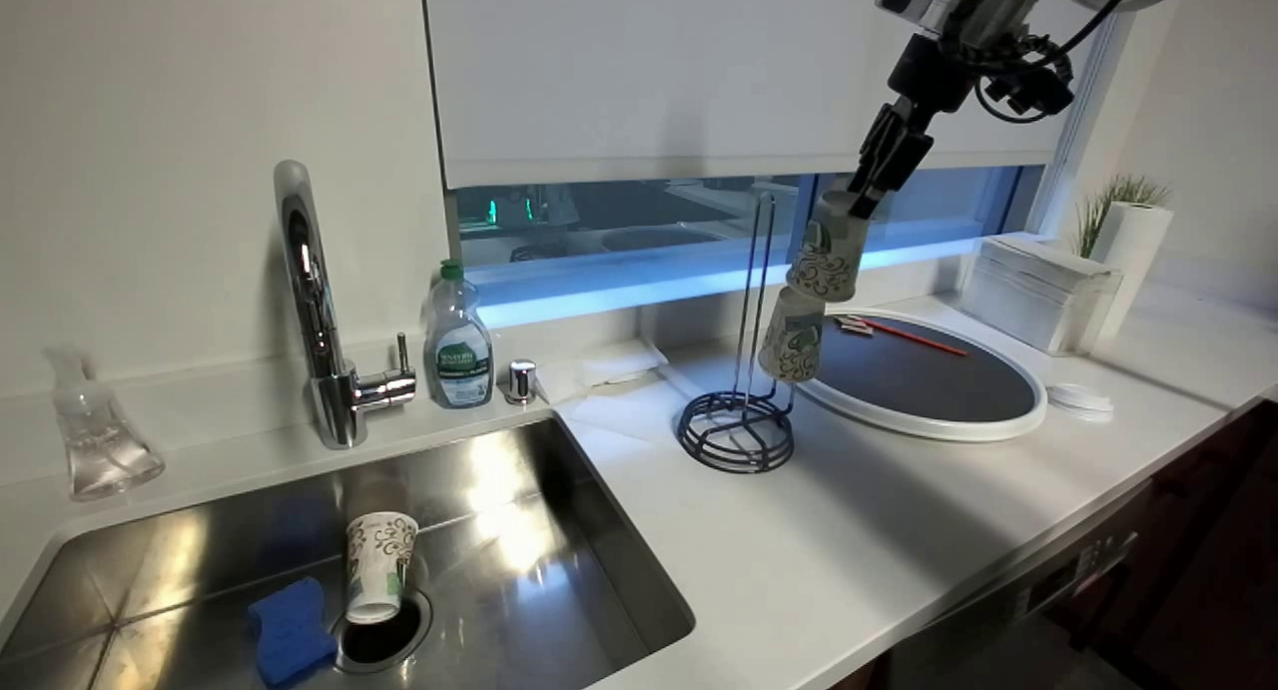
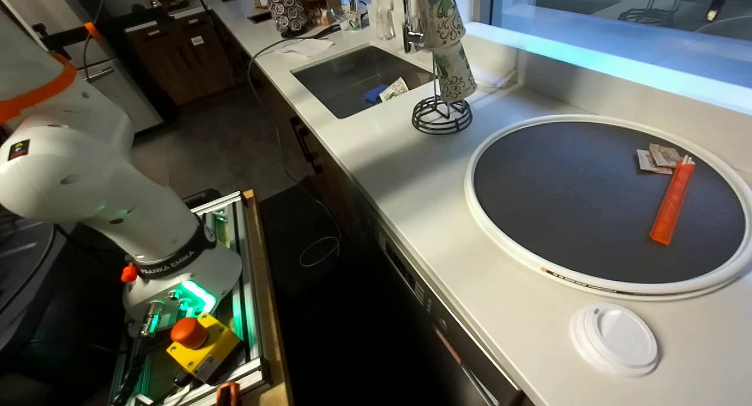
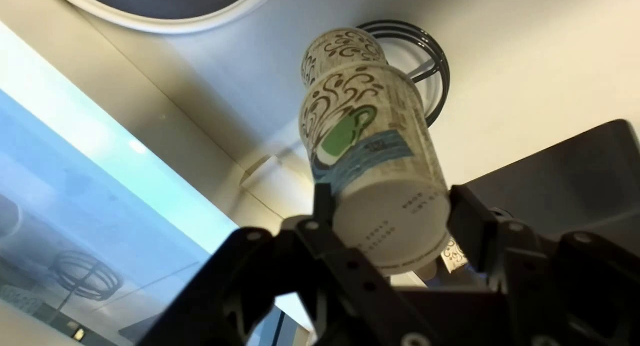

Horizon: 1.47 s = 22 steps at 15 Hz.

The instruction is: Put the coffee cups on the silver holder.

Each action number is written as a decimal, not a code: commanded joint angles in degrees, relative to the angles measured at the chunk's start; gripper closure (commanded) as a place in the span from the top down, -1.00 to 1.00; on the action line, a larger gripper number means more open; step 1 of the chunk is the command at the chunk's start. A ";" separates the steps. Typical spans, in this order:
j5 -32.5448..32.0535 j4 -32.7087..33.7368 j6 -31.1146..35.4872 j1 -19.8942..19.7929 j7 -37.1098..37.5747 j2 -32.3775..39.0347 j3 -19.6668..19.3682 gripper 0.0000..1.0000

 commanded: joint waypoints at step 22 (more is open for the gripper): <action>-2.93 -1.86 7.54 0.96 -5.19 0.32 0.82 -0.30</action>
